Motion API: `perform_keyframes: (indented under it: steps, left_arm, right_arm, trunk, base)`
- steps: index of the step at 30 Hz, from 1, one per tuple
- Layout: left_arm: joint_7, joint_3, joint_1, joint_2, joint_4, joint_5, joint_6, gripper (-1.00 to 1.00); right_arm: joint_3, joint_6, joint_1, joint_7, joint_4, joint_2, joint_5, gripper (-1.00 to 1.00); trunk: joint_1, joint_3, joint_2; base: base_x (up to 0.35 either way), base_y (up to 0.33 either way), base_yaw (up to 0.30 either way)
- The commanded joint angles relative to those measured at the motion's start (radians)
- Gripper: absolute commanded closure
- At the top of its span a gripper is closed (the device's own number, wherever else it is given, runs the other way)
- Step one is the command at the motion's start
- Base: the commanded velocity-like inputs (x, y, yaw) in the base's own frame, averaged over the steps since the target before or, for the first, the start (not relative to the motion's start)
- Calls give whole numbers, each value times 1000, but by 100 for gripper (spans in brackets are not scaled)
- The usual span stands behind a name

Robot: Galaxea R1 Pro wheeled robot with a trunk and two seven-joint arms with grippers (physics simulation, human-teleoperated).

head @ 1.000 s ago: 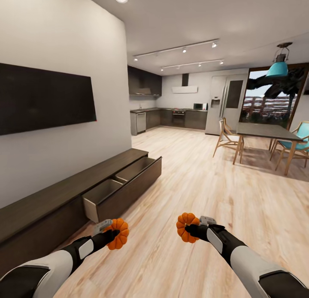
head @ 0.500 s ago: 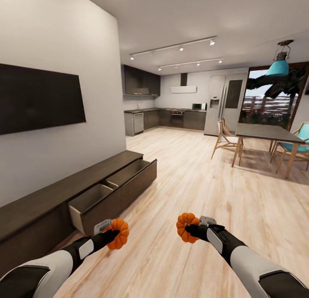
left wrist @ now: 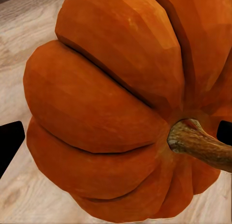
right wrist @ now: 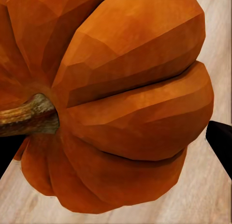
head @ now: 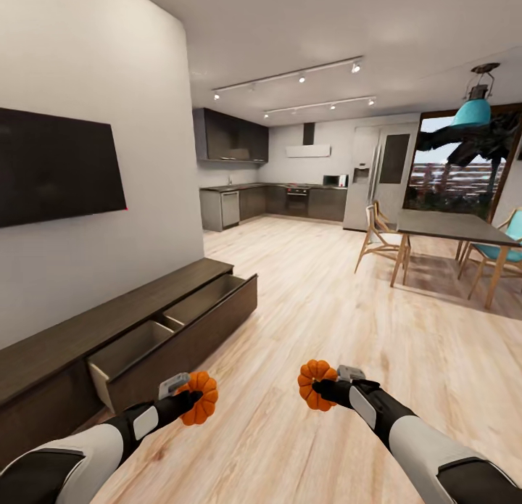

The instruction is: Place each of the two pumpkins and all three candles from the living room inside a cabinet in the living room (use any cabinet), then make sure every cabinet is closed, and position the cauldron so it is next to a table in the living room.

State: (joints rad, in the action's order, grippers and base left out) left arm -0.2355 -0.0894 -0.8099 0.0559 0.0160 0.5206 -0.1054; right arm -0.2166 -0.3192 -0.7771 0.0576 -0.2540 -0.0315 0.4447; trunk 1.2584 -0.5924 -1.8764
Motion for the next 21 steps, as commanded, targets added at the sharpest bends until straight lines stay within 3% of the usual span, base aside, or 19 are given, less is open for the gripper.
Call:
perform_keyframes:
  steps: [1,14,21]
  left_arm:
    - [-7,-3,-2,-3,2,13,-3,100]
    - [-6,-3,-2,-6,2,13,-2,100]
    - [-5,-3,-2,-7,2,13,-2,100]
  right_arm:
    - [-3,-4,-1,2,-2,-1,3,100]
    - [-3,-4,-1,2,-2,-1,3,100]
    - [-3,-4,-1,1,-2,-1,3,100]
  trunk:
    - [0,-1,-1]
    - [0,-1,-1]
    - [0,-1,-1]
  base:
    - [314,-177,0]
    - [314,-183,0]
    - [310,-191,179]
